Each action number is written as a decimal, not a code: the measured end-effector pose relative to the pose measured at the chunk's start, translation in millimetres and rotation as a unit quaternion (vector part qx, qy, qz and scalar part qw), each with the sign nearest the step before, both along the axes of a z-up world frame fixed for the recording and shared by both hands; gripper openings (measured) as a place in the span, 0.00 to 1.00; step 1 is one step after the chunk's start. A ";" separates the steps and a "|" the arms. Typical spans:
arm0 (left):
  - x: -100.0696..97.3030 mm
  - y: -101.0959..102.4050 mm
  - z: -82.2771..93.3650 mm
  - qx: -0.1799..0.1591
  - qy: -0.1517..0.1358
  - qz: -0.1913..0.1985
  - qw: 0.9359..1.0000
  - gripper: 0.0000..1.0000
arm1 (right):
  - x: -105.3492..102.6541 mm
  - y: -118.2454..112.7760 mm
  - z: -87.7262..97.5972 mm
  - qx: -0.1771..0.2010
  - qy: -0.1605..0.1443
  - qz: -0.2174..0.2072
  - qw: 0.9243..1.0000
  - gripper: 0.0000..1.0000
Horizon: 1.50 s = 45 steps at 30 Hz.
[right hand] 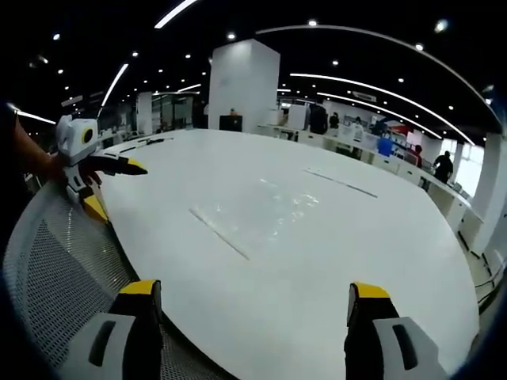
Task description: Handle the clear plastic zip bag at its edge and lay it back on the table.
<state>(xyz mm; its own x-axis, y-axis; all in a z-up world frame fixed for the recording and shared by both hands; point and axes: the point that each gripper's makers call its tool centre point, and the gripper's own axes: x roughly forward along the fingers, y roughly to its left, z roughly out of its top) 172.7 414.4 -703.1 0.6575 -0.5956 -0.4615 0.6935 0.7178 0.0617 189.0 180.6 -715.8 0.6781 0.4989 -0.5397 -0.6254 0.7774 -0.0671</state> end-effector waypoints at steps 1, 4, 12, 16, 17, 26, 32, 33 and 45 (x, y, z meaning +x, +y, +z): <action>-0.3 -0.4 -0.1 0.000 0.001 -0.001 1.000 0.89 | 0.0 0.0 0.0 0.000 0.000 0.000 1.000 0.98; -0.6 -0.6 -0.3 0.002 0.000 -0.003 1.000 0.89 | 0.0 -0.1 0.0 0.000 0.001 -0.001 1.000 0.98; -4.7 -5.3 0.7 0.004 0.002 -0.023 1.000 0.92 | 0.6 -1.6 -0.9 -0.002 0.002 -0.004 1.000 0.98; -4.2 -8.4 5.9 0.006 -0.001 -0.035 0.999 0.92 | 1.0 -2.4 -1.3 -0.001 0.002 -0.005 1.000 0.98; -3.5 -8.7 6.4 0.009 -0.002 -0.038 0.999 0.92 | 1.1 -2.6 -1.4 -0.001 0.002 -0.005 1.000 0.98; 6.5 -7.8 9.6 0.054 -0.022 -0.067 0.996 0.89 | 1.4 -2.9 0.2 0.001 -0.001 -0.009 1.000 0.98; 15.9 -6.8 11.4 0.063 -0.025 -0.078 0.995 0.89 | 1.3 -3.3 0.5 0.001 -0.001 -0.011 1.000 0.98; 17.5 -6.5 11.8 0.065 -0.025 -0.081 0.994 0.89 | 1.3 -3.3 0.6 0.001 0.000 -0.011 1.000 0.98; 41.3 -2.7 20.9 0.074 -0.035 -0.092 0.992 0.88 | 1.3 -4.4 -0.3 0.001 0.001 -0.012 1.000 0.97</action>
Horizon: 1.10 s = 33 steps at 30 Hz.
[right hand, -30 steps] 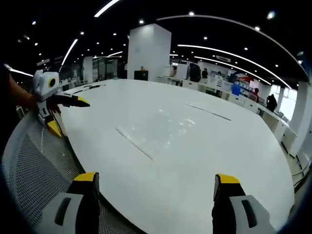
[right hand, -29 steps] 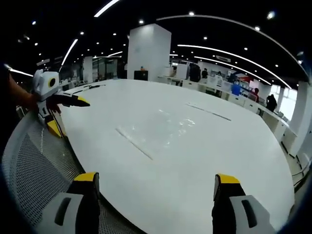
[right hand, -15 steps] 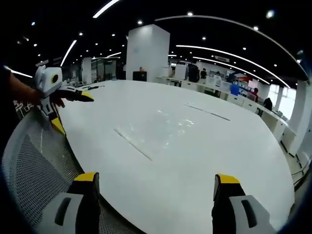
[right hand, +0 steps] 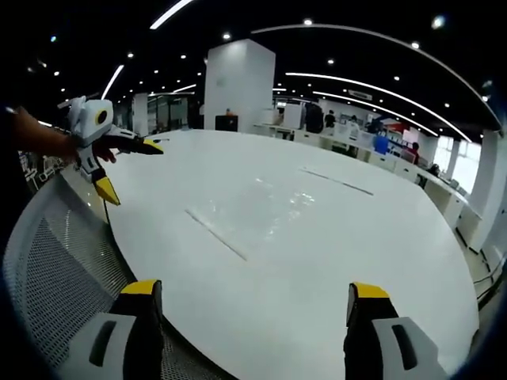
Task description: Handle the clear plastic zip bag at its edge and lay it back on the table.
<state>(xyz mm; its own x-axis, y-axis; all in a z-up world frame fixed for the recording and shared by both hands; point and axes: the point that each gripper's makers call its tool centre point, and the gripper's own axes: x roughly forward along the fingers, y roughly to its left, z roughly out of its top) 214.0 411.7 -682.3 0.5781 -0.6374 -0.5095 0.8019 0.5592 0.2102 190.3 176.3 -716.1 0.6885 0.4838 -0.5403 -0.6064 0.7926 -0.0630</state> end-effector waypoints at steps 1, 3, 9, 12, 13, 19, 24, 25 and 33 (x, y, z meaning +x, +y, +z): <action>1.3 -0.4 0.1 0.002 0.000 -0.001 1.000 0.87 | 0.2 -0.3 -0.2 0.000 0.000 0.000 1.000 0.97; 3.3 -1.3 -0.1 0.005 0.000 -0.004 1.000 0.88 | 0.2 -0.8 -0.6 0.000 0.000 -0.001 1.000 0.97; 10.7 -4.7 -0.5 0.017 -0.001 -0.020 1.000 0.87 | -0.3 -0.2 -0.3 0.000 0.001 -0.001 1.000 0.97; 14.4 -4.8 -1.2 0.024 -0.003 -0.024 0.999 0.87 | -0.4 -0.5 -0.7 0.000 0.002 -0.001 1.000 0.97; 15.6 -5.2 -1.3 0.025 -0.002 -0.026 0.999 0.87 | -0.4 -0.5 -0.9 0.000 0.003 -0.001 1.000 0.97; 21.7 -7.1 -4.9 0.042 0.001 -0.045 0.998 0.85 | -1.2 0.1 -1.7 -0.001 0.005 0.001 1.000 0.96; 27.0 -7.7 -9.4 0.051 0.010 -0.057 0.997 0.82 | -1.5 0.3 -1.9 -0.002 0.006 0.001 1.000 0.96; 27.4 -7.7 -9.9 0.051 0.011 -0.058 0.997 0.82 | -1.5 0.4 -1.9 -0.002 0.006 0.001 1.000 0.96; 32.4 -7.7 -19.9 0.070 0.026 -0.078 0.994 0.80 | -1.6 0.8 -1.0 -0.001 0.007 -0.001 1.000 0.96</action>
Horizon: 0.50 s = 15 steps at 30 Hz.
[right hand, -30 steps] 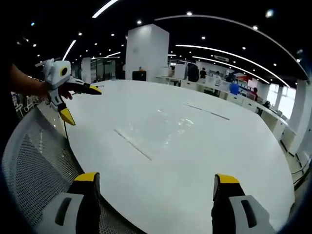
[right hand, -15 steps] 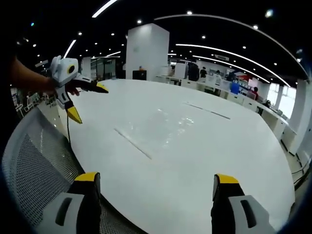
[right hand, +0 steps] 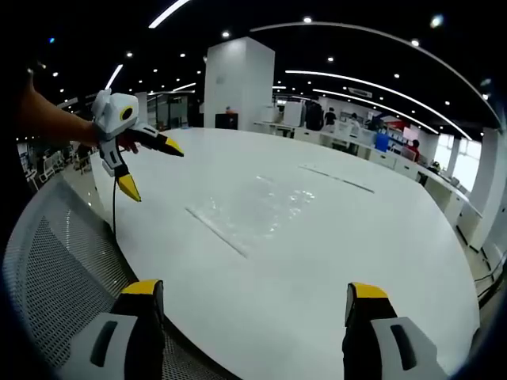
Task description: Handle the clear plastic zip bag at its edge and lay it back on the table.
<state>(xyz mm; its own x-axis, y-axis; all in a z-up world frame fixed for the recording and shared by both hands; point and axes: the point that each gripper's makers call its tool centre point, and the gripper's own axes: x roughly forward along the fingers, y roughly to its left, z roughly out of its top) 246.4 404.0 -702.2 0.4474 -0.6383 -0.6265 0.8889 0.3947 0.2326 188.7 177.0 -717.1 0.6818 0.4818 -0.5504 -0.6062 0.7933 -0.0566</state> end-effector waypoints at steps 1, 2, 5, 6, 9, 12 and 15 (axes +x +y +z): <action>0.4 -0.2 -1.0 0.002 0.002 -0.002 1.000 0.80 | 0.0 0.0 0.0 0.000 0.000 0.000 1.000 0.96; 0.7 -0.6 -1.7 0.003 0.003 -0.004 1.000 0.80 | -0.1 0.1 0.0 0.000 0.000 0.000 1.000 0.96; 1.5 -1.8 -4.3 0.010 0.008 -0.011 1.000 0.80 | -0.1 -0.4 -0.7 -0.001 0.001 0.001 1.000 0.95; 2.3 -1.8 -4.9 0.011 0.008 -0.012 1.000 0.79 | -0.2 -0.2 -0.5 -0.001 0.001 0.001 1.000 0.95; 3.1 -2.6 -7.3 0.018 0.011 -0.020 1.000 0.78 | -0.4 0.0 -0.6 -0.002 0.001 0.002 1.000 0.95; 2.7 -3.1 -9.3 0.025 0.012 -0.028 0.999 0.77 | -0.5 0.3 -0.5 -0.001 0.002 0.002 1.000 0.95; 3.2 -4.0 -11.7 0.030 0.014 -0.034 0.999 0.76 | -0.7 0.7 -1.0 -0.001 0.002 0.004 1.000 0.95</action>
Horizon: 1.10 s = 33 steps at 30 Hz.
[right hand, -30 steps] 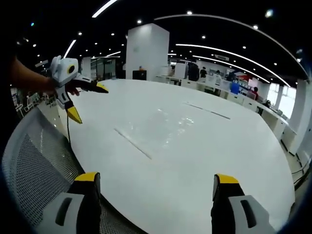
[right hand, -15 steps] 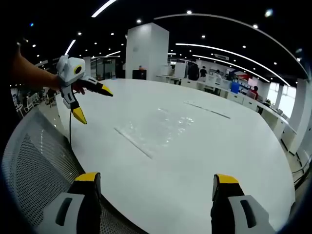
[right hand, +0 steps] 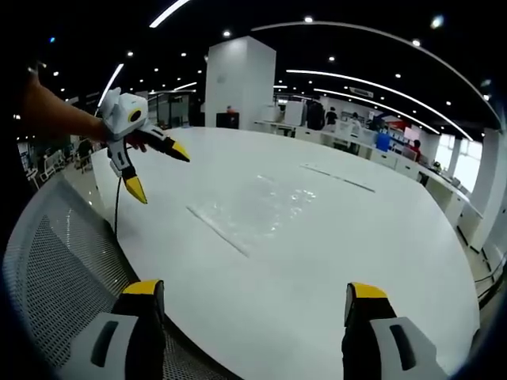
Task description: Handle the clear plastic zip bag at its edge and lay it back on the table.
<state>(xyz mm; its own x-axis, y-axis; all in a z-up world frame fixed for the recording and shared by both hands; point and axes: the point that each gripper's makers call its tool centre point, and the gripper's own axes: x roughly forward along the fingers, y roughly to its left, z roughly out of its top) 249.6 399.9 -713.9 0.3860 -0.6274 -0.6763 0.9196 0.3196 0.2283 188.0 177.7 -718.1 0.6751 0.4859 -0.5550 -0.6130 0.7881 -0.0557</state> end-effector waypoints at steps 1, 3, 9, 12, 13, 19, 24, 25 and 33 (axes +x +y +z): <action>0.4 -0.4 -0.9 0.002 0.000 -0.002 1.000 0.76 | -0.2 0.2 -0.4 0.000 0.001 0.001 1.000 0.95; 1.2 -1.1 -3.9 0.006 0.004 -0.006 1.000 0.74 | -0.4 0.1 -1.1 -0.002 0.002 0.002 1.000 0.94; 3.4 -2.7 -11.0 0.020 0.011 -0.023 0.999 0.70 | -0.3 0.4 -1.0 -0.001 0.003 0.002 1.000 0.94; 6.0 -2.0 -15.1 0.031 0.012 -0.031 0.999 0.65 | -0.1 0.0 -1.0 -0.002 0.002 0.001 1.000 0.94; 6.5 -2.6 -15.4 0.032 0.011 -0.033 0.999 0.64 | -0.1 -0.1 -1.2 -0.002 0.003 0.001 1.000 0.94; 12.5 -6.6 -18.3 0.040 0.013 -0.044 0.998 0.56 | -0.3 -0.9 -3.0 -0.004 0.005 0.002 1.000 0.93; 14.3 -8.3 -25.9 0.063 0.019 -0.068 0.996 0.52 | 0.8 -2.2 -2.7 -0.004 0.003 -0.002 1.000 0.93; 14.6 -9.0 -26.3 0.063 0.020 -0.071 0.995 0.51 | 0.8 -2.2 -2.6 -0.004 0.003 -0.001 1.000 0.93; 16.3 -16.4 -31.5 0.075 0.036 -0.083 0.993 0.42 | 0.5 -2.0 -1.4 -0.003 0.003 -0.004 1.000 0.92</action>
<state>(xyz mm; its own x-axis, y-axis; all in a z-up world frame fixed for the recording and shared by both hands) 265.9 383.5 -745.4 0.2324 -0.5680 -0.7895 0.9726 0.1292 0.1933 188.5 175.7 -719.4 0.6759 0.4767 -0.5620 -0.6070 0.7926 -0.0578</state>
